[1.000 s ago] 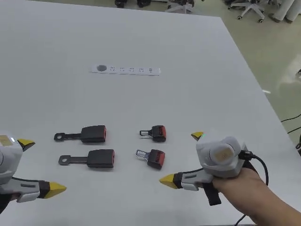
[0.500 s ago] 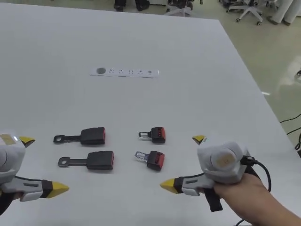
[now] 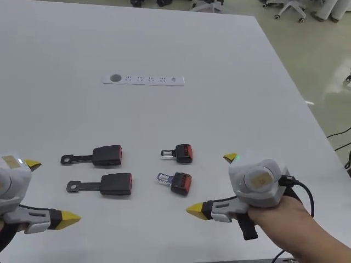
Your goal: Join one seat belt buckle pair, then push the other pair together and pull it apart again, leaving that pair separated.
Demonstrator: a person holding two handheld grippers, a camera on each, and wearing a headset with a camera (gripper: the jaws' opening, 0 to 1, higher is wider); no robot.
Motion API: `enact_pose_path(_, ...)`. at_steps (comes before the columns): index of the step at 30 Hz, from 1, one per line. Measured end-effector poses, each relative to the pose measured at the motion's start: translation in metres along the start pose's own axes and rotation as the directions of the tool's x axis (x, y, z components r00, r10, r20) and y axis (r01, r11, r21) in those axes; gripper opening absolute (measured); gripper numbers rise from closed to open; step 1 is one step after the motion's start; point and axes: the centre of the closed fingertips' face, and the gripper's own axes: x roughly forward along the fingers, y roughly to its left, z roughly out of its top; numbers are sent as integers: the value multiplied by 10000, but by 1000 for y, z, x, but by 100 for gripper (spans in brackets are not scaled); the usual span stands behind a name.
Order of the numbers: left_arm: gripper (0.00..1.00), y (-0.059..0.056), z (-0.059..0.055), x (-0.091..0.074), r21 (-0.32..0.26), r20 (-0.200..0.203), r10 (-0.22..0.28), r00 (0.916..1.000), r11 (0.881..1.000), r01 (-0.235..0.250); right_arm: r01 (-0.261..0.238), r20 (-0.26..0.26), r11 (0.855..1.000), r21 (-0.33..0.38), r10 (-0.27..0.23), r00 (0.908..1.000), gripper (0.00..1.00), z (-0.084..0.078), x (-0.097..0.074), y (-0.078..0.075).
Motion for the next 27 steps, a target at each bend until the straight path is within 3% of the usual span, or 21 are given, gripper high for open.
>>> enact_pose_path(10,94,-9,-1,4,91,-143,-358,9993,9993,359,-72,79,9999,136,71,9999,92,1,3,0)
enact_pose_path(13,94,-8,1,4,114,35,-309,9995,9995,308,-167,247,9989,449,156,9996,90,5,4,1)
enact_pose_path(19,91,-2,2,3,14,93,-210,9997,9998,210,-262,336,9990,355,250,9991,85,10,6,4)
enact_pose_path(27,89,-4,2,2,-141,157,-249,9996,9996,251,-232,319,9995,205,226,9992,83,11,7,4)
